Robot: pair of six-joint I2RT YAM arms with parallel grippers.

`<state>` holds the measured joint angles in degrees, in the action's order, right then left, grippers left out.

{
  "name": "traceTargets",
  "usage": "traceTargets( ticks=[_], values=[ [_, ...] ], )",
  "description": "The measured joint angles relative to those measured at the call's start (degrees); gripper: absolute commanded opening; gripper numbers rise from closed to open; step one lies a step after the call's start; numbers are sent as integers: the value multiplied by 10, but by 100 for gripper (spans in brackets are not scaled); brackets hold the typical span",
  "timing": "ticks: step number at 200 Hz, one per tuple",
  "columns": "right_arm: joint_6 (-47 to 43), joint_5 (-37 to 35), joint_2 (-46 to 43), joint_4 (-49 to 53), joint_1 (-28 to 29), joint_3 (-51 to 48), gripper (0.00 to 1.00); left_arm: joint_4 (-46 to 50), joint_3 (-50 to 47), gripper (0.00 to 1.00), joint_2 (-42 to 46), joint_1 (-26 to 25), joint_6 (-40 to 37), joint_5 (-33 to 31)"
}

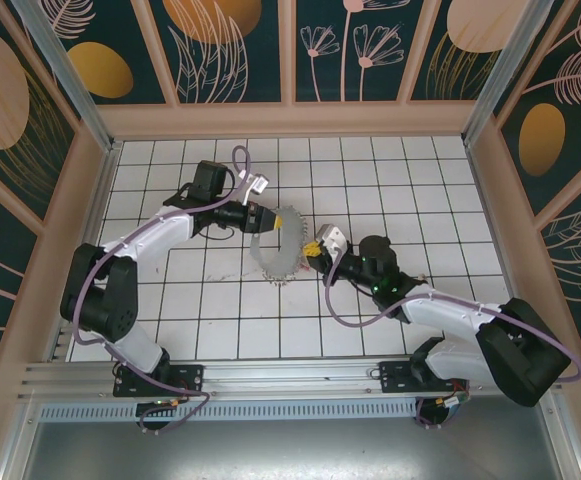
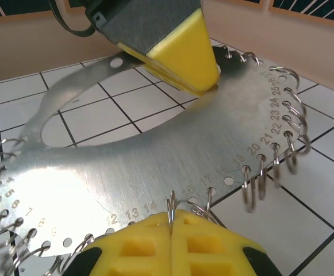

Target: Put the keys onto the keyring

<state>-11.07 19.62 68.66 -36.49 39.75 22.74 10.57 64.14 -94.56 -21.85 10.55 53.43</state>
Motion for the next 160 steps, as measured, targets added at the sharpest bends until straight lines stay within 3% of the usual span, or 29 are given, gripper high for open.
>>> traceTargets(
  ticks=[20, 35, 108, 160],
  values=[
    [11, 22, 1, 17, -11, 0, 0, 6, -1, 15, -9, 0, -7, 5],
    [14, 31, 5, 26, -15, 0, 0, 12, -1, 25, -16, -2, -17, 3],
    [55, 79, 8, -14, -40, -10, 0, 44, -21, 37, -28, 12, -58, -86],
    [87, 66, 49, 32, -40, 31, 0, -4, -69, 45, 61, 22, -51, -157]
  ],
)
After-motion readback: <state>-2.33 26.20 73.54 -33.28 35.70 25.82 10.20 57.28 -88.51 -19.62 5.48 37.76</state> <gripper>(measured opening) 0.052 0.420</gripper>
